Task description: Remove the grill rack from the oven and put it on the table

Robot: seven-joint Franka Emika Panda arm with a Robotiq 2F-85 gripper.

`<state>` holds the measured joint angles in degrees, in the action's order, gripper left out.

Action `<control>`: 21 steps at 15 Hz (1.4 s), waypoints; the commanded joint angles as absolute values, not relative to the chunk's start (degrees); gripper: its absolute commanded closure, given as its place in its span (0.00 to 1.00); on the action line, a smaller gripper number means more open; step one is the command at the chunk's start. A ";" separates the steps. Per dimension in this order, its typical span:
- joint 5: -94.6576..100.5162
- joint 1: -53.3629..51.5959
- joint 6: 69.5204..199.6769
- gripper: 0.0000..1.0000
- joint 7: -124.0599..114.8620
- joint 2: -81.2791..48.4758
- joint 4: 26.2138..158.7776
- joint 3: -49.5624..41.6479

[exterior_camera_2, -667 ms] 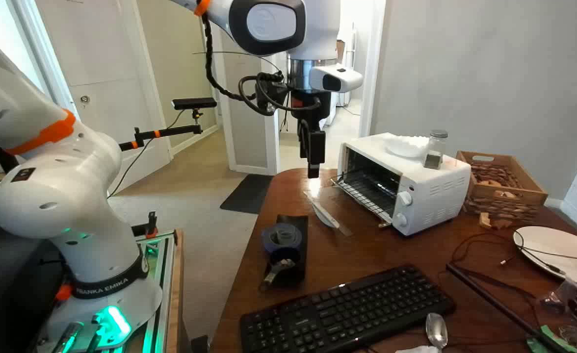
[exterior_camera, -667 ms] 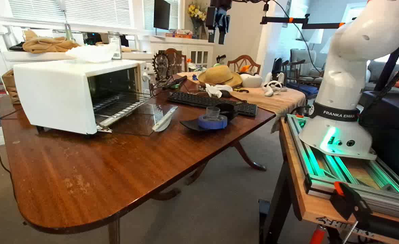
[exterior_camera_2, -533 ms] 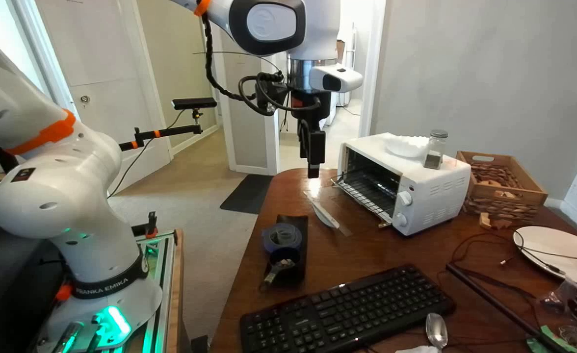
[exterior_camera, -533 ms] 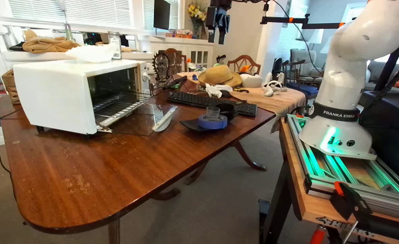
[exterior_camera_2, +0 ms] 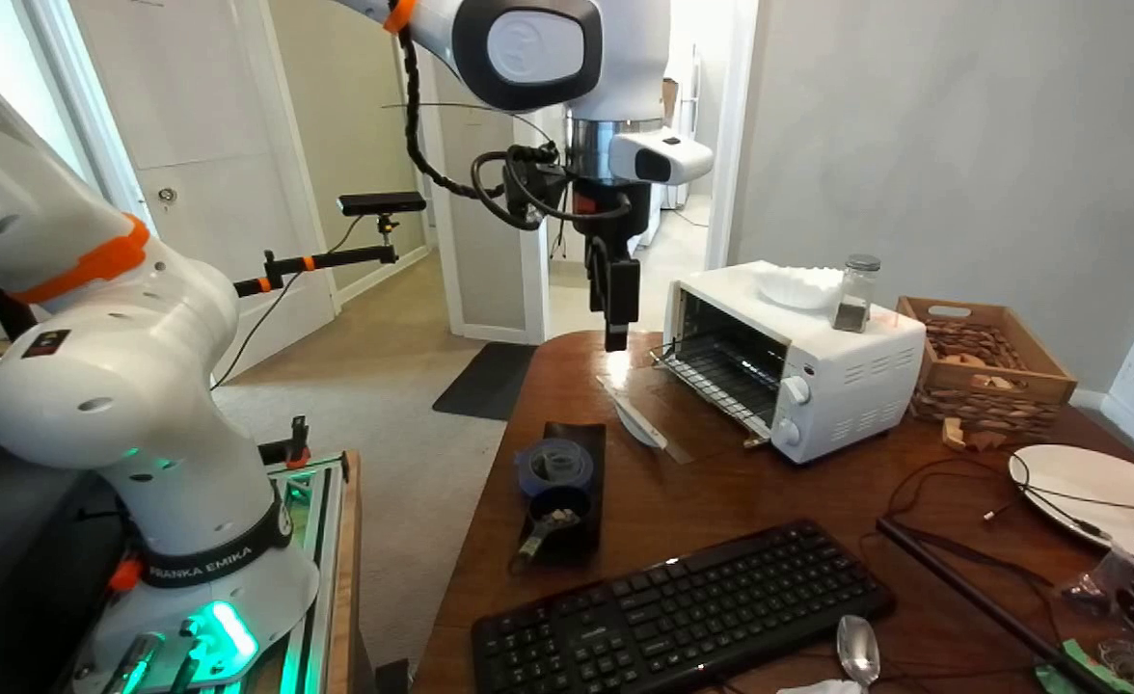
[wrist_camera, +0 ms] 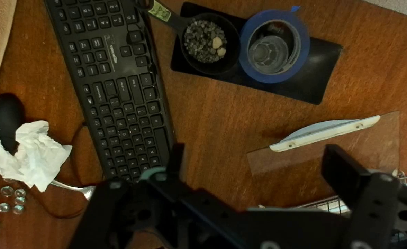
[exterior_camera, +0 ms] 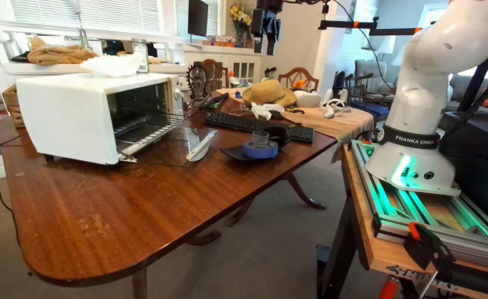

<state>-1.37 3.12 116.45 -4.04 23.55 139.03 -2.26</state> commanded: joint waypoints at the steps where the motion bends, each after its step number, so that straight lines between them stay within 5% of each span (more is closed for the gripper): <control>1: -6.33 1.81 122.01 0.00 -4.46 18.40 137.49 -2.54; 7: -20.55 -0.90 135.14 0.00 -7.25 6.83 134.72 -1.45; 21: -13.63 -1.03 133.31 0.00 -8.52 -9.29 122.34 0.62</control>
<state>-13.71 -1.25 133.40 -8.47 -9.35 122.35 0.41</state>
